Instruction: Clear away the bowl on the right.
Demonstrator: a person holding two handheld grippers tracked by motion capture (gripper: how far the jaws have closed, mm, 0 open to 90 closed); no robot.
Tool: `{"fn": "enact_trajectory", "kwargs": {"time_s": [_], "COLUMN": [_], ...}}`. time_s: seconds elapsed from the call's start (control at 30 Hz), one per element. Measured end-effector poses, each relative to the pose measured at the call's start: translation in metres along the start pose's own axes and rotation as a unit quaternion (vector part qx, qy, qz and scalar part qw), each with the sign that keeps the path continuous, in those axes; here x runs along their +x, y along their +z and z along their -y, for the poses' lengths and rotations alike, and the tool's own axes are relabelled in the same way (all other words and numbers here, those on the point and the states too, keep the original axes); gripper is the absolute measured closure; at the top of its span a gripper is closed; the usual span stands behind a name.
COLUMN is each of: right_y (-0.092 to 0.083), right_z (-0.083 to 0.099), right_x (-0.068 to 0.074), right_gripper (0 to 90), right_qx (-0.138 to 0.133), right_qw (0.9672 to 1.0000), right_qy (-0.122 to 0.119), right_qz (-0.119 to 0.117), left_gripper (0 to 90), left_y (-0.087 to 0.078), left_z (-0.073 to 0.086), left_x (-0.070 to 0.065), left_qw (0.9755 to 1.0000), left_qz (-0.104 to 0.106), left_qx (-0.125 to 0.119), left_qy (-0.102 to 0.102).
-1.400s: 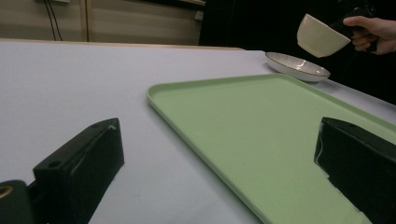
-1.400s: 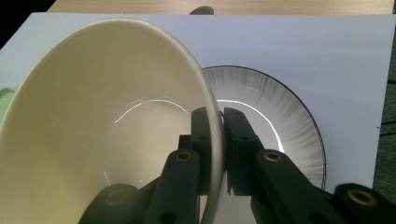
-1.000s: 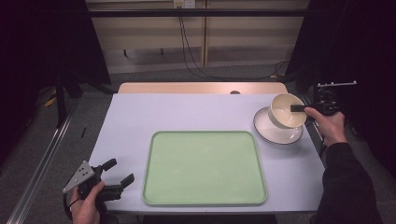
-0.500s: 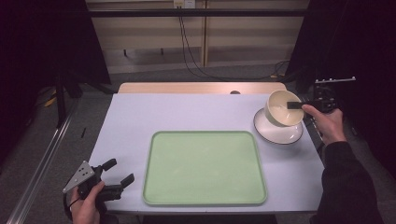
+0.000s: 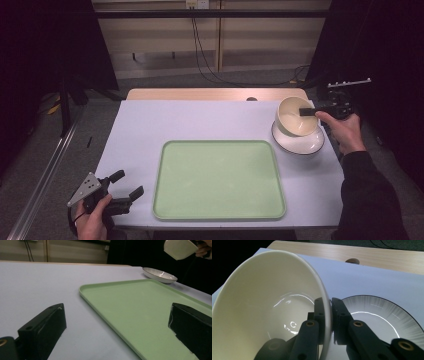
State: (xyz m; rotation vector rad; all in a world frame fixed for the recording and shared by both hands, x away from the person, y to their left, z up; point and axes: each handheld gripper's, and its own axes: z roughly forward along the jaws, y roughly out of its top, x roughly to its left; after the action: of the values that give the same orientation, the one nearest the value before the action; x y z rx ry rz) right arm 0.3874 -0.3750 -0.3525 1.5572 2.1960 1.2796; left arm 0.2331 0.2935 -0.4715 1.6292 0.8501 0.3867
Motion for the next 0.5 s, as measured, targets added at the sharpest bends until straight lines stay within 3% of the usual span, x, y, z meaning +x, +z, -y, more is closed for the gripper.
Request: {"fn": "enact_trajectory", "kwargs": {"time_s": [0.4, 0.5], "right_y": [0.017, 0.022], "right_z": [-0.002, -0.002], "right_x": [0.010, 0.014], "right_gripper": [83.6, 83.6], "right_qx": [0.019, 0.023], "right_qw": [0.9997, 0.9995], "right_qy": [-0.013, -0.019], "right_qz": [-0.007, -0.010], "left_gripper": [1.5, 1.5], "left_y": [0.001, 0.000], "left_z": [0.000, 0.000], "left_x": [-0.001, 0.000], "left_qw": [0.9999, 1.0000], "left_qz": [0.000, 0.001], "left_qx": [-0.006, 0.000], "left_qy": [-0.008, 0.000]}}
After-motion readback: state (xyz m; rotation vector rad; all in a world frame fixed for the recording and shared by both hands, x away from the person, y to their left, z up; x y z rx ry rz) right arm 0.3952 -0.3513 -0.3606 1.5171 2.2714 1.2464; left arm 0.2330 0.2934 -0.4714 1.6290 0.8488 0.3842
